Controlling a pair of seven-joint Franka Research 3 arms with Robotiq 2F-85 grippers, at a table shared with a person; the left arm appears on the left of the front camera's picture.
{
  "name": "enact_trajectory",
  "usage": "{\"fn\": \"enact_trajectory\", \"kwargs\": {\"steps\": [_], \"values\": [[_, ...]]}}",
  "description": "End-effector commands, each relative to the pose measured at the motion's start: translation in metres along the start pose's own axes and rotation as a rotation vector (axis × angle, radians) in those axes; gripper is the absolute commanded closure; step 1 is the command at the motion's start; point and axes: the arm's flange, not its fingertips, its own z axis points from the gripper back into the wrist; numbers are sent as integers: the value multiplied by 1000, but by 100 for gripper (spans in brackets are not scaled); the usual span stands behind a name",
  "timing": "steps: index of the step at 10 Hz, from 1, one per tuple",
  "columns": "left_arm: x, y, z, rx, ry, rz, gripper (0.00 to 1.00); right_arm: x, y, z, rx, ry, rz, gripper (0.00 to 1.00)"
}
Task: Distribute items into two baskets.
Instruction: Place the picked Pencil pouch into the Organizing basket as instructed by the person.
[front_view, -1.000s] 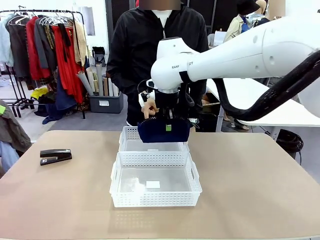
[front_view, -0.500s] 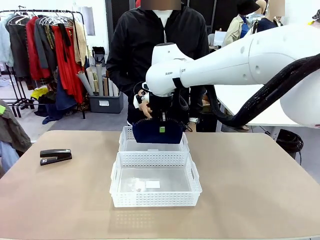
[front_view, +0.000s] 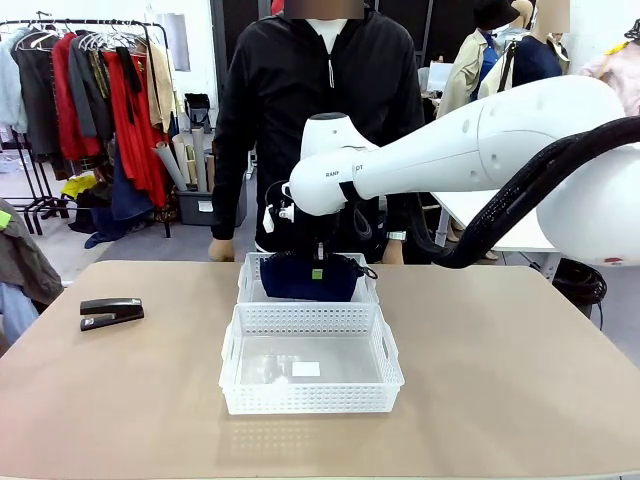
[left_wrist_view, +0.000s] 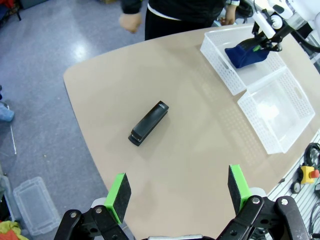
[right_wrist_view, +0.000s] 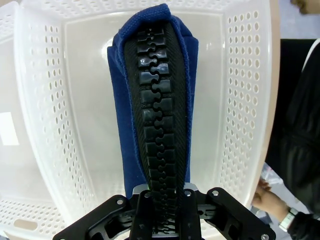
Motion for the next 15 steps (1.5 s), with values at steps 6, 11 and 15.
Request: {"fn": "enact_trajectory", "kwargs": {"steps": [6, 11, 15], "values": [[0, 1, 0, -15, -14, -9, 0, 5, 2, -24, 1, 40, -30, 100], [0, 1, 0, -15, -14, -9, 0, 4, -1, -25, 20, 29, -47, 71], [0, 1, 0, -15, -14, -9, 0, 1, -2, -18, 29, 16, -41, 0]]}}
